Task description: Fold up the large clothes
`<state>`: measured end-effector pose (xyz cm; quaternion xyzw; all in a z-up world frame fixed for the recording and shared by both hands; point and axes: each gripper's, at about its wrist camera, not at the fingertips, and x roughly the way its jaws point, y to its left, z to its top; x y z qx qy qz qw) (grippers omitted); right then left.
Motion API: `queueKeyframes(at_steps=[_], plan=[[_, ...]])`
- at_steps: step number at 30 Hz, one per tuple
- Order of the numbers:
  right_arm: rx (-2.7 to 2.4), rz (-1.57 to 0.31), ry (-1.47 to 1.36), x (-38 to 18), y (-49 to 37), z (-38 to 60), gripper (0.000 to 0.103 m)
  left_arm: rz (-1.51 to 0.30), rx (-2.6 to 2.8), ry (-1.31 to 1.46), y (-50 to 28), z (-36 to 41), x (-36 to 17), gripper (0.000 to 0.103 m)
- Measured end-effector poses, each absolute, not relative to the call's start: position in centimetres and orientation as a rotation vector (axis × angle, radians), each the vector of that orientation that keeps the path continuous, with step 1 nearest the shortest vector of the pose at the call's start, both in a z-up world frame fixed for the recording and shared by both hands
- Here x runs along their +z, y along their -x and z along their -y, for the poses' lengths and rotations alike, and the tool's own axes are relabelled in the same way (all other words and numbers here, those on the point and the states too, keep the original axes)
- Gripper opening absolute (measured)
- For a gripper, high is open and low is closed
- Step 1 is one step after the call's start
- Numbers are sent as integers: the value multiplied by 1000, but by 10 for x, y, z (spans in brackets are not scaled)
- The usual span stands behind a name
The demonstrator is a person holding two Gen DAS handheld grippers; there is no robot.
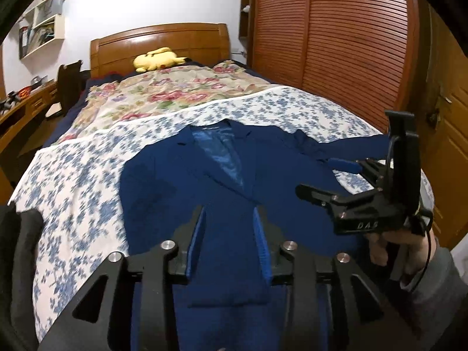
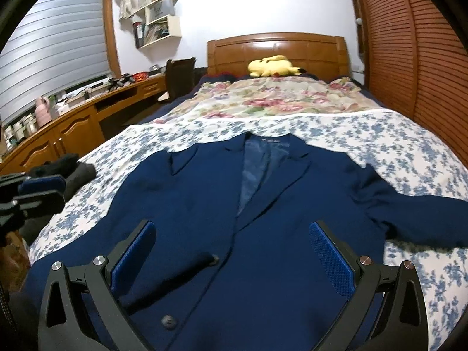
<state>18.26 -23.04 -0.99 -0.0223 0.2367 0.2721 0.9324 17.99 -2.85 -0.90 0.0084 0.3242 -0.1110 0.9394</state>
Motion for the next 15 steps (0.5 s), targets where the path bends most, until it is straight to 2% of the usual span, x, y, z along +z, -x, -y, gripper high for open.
queueKeyframes(at_steps=[1,4,15], plan=[[567,-489,58,-12,-184,225,103,-654,-214,-18,-177,23,-11,50],[603,-519,97,-22,-189,208,103,-640,-175,-12,-168,3,-19,60],[805,-619,178,-45,-197,152,100,-580,-39,6,-144,-46,-30,61]])
